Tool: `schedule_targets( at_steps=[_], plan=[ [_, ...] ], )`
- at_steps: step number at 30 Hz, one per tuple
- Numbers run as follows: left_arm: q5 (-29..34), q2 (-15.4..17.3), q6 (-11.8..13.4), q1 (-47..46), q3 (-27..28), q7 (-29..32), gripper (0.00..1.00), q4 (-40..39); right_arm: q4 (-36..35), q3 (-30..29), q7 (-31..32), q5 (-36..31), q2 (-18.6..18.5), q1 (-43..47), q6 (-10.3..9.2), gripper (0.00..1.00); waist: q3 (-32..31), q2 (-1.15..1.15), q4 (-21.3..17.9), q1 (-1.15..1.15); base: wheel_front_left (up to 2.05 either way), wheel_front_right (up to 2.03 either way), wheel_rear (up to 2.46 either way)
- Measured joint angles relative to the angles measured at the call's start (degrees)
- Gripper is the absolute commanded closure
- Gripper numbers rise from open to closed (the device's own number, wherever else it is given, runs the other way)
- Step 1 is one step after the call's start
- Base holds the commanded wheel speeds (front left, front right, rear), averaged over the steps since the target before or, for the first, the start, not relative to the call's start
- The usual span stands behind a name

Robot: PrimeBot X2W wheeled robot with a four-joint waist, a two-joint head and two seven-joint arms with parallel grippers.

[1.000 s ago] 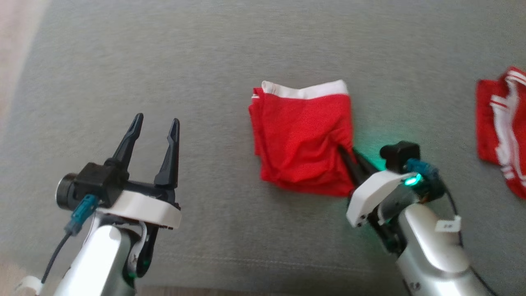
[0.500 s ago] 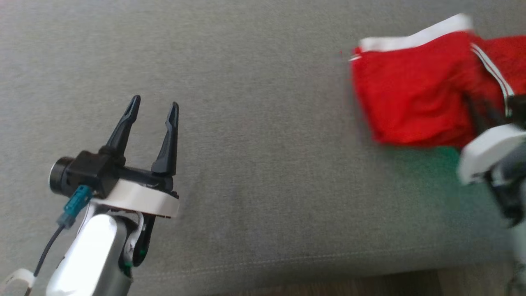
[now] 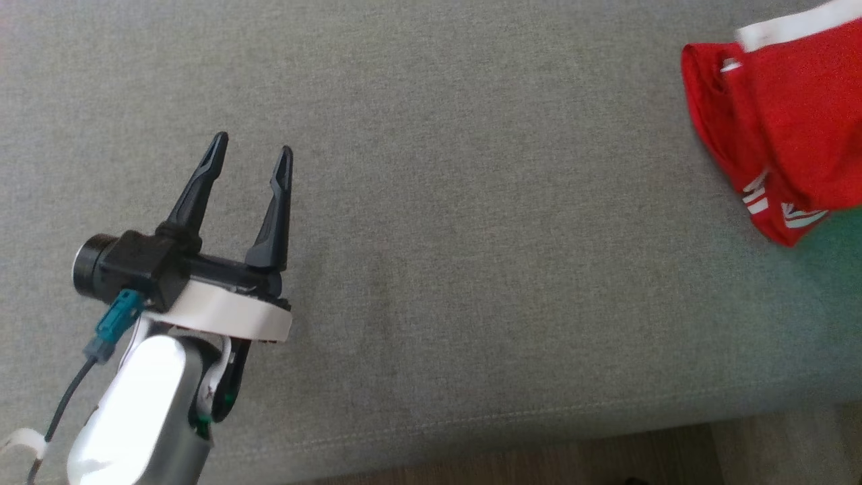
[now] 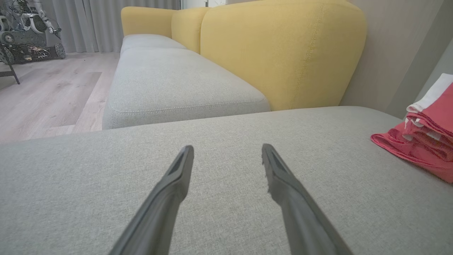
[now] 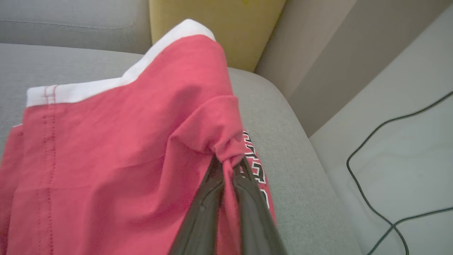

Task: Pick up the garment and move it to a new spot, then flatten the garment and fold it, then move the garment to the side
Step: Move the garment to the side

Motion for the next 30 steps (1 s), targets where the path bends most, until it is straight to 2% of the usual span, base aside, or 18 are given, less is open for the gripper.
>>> schedule_targets(
  at_steps=[6,7,8,9,15,20,24,30],
  plan=[
    [0.0,0.1,0.0,0.0,-0.1,0.0,0.0,0.0,4.3,-2.0,0.4,0.0,1.4,-1.9,0.0,1.0,0.8,0.0,-0.1,0.0,0.0,0.0,0.0],
    [0.0,0.1,0.0,0.0,-0.1,0.0,0.0,0.0,5.0,-2.2,0.4,0.0,1.6,-2.0,0.0,0.97,0.9,0.0,-0.1,0.0,0.0,0.0,0.0],
    [0.0,0.1,0.0,-0.1,-0.1,0.0,0.0,0.0,5.7,-2.3,0.3,0.0,1.8,-2.1,0.0,0.65,1.0,0.0,-0.2,0.0,0.0,0.0,0.0],
    [0.0,0.1,0.0,-0.1,-0.1,0.0,0.0,0.0,6.3,-2.6,0.2,-0.1,2.1,-2.3,0.01,0.0,1.1,0.0,-0.3,0.0,0.0,0.0,0.0],
    [-0.1,0.2,0.0,-0.7,-0.1,0.0,0.0,0.1,8.7,-3.1,-0.8,-0.1,3.2,-4.4,0.0,0.0,1.5,0.0,-0.7,0.0,0.0,0.0,0.0],
    [-0.2,0.2,0.0,-0.8,-0.1,-0.1,0.0,0.8,8.2,-3.3,-4.3,-0.1,4.9,-4.5,0.0,0.0,0.5,0.0,-1.0,0.0,0.0,0.0,0.0],
    [-0.8,0.2,0.0,-0.7,-0.1,-0.1,0.0,1.6,3.1,-2.8,-9.4,-0.3,9.0,-3.3,0.0,0.0,-1.2,0.0,-1.1,0.0,0.0,0.0,0.0],
    [-1.7,-0.1,0.6,1.8,0.1,-0.1,0.0,2.1,-4.2,1.5,-16.3,-1.2,15.8,3.7,0.0,0.0,-4.3,0.0,-0.4,0.0,0.0,0.0,0.0]
  ],
)
